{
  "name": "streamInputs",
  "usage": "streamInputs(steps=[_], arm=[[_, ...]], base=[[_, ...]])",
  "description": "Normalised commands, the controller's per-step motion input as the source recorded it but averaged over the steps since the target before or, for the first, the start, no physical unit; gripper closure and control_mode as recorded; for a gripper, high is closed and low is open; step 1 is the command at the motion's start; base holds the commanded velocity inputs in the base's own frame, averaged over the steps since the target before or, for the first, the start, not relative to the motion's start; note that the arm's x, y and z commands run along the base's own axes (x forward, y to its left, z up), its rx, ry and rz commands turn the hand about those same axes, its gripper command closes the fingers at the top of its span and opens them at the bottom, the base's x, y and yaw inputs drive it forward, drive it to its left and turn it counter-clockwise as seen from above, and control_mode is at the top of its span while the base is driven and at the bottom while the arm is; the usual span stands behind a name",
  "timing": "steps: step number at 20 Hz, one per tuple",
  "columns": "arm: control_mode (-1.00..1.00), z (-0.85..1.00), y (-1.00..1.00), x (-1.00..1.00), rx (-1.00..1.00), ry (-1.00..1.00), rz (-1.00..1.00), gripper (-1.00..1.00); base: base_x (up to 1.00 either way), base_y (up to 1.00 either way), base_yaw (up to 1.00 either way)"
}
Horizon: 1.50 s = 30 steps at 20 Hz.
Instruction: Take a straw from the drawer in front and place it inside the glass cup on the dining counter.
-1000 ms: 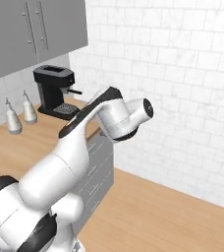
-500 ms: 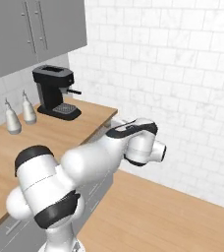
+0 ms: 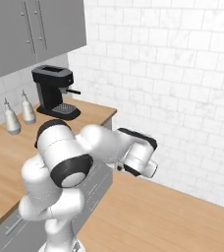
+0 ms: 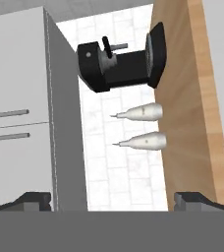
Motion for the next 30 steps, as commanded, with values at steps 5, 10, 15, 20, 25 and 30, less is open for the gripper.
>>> streamInputs(steps=[5, 10, 15, 20, 25, 30], arm=[[-1.0, -0.52, 0.31, 0.22, -0.02, -0.01, 0.0, -1.0], [-1.0, -0.43, 0.34, 0.26, -0.02, -0.06, 0.03, -1.0], [-1.0, -0.42, 0.37, 0.28, -0.07, -0.13, 0.05, -1.0], [-1.0, -0.35, 0.32, 0.34, -0.1, -0.14, 0.03, -1.0], [-1.0, -0.06, 0.4, 0.23, -0.13, -0.05, -0.02, -1.0], [-1.0, -0.02, 0.55, 0.19, -0.12, 0.0, -0.09, -1.0]], base=[[0.0, 0.0, 0.0], [0.0, 0.0, 0.0], [0.0, 0.0, 0.0], [0.0, 0.0, 0.0], [0.0, 0.0, 0.0], [0.0, 0.0, 0.0]])
